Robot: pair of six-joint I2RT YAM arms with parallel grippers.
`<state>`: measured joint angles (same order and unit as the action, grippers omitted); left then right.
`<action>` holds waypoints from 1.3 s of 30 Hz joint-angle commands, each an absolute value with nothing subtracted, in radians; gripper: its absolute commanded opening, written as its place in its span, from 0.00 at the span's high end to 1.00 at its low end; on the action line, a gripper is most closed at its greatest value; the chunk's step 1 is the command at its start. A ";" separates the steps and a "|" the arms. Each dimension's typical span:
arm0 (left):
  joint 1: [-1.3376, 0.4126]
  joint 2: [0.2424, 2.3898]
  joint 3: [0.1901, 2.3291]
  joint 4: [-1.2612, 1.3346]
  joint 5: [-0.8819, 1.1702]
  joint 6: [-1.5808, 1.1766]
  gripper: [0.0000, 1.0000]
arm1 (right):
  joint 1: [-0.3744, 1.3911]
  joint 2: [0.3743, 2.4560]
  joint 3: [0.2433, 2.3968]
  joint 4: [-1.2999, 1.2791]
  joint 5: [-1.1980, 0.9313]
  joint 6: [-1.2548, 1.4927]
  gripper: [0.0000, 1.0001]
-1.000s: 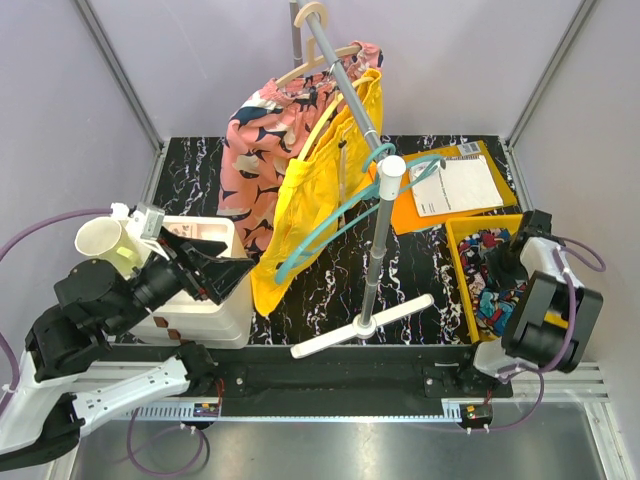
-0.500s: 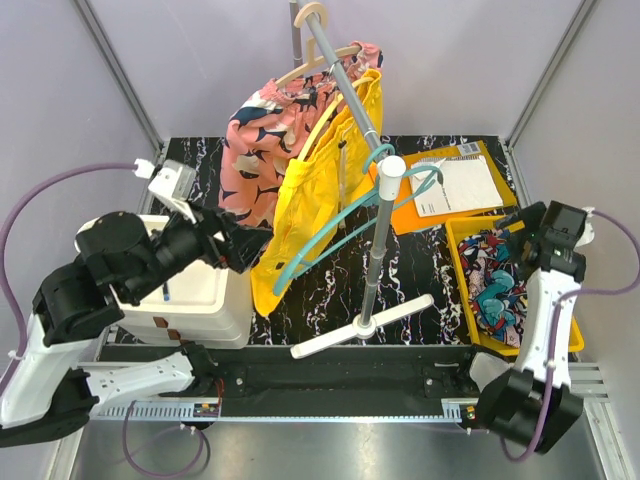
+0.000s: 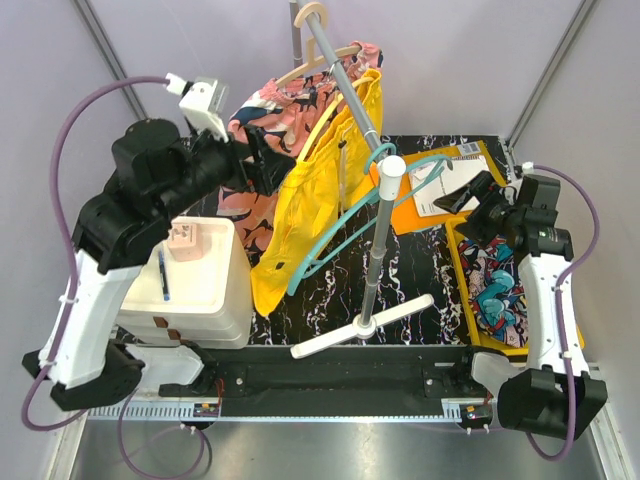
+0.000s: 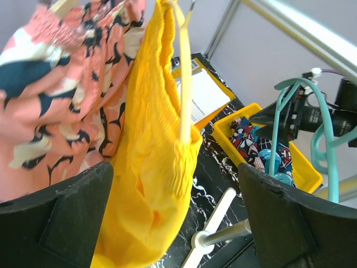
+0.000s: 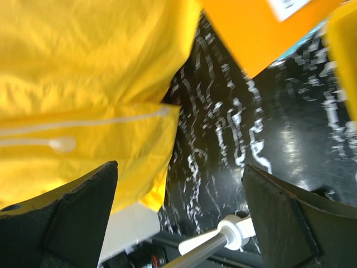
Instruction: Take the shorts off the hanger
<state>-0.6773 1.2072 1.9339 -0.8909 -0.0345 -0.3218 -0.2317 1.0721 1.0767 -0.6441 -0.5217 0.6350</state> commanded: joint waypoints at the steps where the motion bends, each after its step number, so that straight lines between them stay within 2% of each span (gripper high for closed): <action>1: -0.644 1.300 2.054 -0.835 0.143 -0.259 0.06 | -0.164 1.058 1.075 -0.560 -0.575 0.615 0.00; 8: -0.644 1.344 2.040 -0.811 0.149 -0.235 0.09 | -0.160 1.065 1.013 -0.523 -0.624 0.626 0.00; 12: -0.646 1.318 1.956 -0.802 0.121 -0.229 0.06 | -0.158 1.057 0.999 -0.511 -0.629 0.623 0.00; 19: -0.644 1.327 1.898 -0.773 0.109 -0.232 0.07 | -0.160 1.060 0.979 -0.482 -0.647 0.638 0.00; 26: -0.646 1.361 1.885 -0.738 0.104 -0.229 0.15 | -0.156 1.066 0.966 -0.468 -0.660 0.647 0.00; 30: -0.644 1.376 1.870 -0.713 0.109 -0.233 0.24 | -0.155 1.071 0.969 -0.468 -0.658 0.643 0.00; 36: -0.643 1.387 1.859 -0.686 0.106 -0.230 0.43 | -0.155 1.075 0.968 -0.465 -0.660 0.641 0.00; 37: -0.644 1.390 1.862 -0.684 0.103 -0.229 0.47 | -0.155 1.077 0.969 -0.463 -0.661 0.643 0.00; 38: -0.644 1.391 1.865 -0.681 0.104 -0.224 0.59 | -0.155 1.077 0.969 -0.463 -0.661 0.641 0.00; 39: -0.644 1.393 1.871 -0.681 0.103 -0.224 0.65 | -0.155 1.078 0.969 -0.463 -0.663 0.643 0.00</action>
